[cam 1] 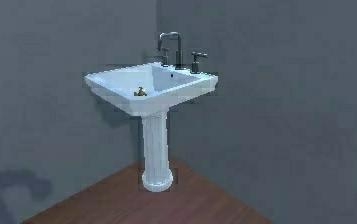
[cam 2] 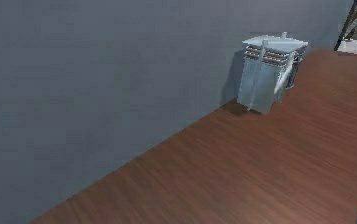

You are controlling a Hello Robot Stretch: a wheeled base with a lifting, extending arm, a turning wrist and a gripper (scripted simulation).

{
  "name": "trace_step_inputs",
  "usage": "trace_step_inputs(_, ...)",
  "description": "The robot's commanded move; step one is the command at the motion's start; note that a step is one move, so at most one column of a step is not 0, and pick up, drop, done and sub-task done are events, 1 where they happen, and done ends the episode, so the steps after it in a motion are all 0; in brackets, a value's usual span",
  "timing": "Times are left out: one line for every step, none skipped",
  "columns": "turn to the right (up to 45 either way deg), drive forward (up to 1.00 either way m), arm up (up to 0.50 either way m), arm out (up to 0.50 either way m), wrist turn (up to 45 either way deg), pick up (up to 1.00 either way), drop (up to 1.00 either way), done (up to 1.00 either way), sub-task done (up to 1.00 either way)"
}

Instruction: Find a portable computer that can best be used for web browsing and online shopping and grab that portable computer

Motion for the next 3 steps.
trace_step_inputs(0.0, 0.2, 0.0, 0.0, 0.0, 0.0, 0.0, 0.0, 0.0)
trace_step_inputs(-45.0, 0.0, 0.0, 0.0, 0.0, 0.0, 0.0, 0.0, 0.0)
trace_step_inputs(-45.0, 0.0, 0.0, 0.0, 0.0, 0.0, 0.0, 0.0, 0.0)
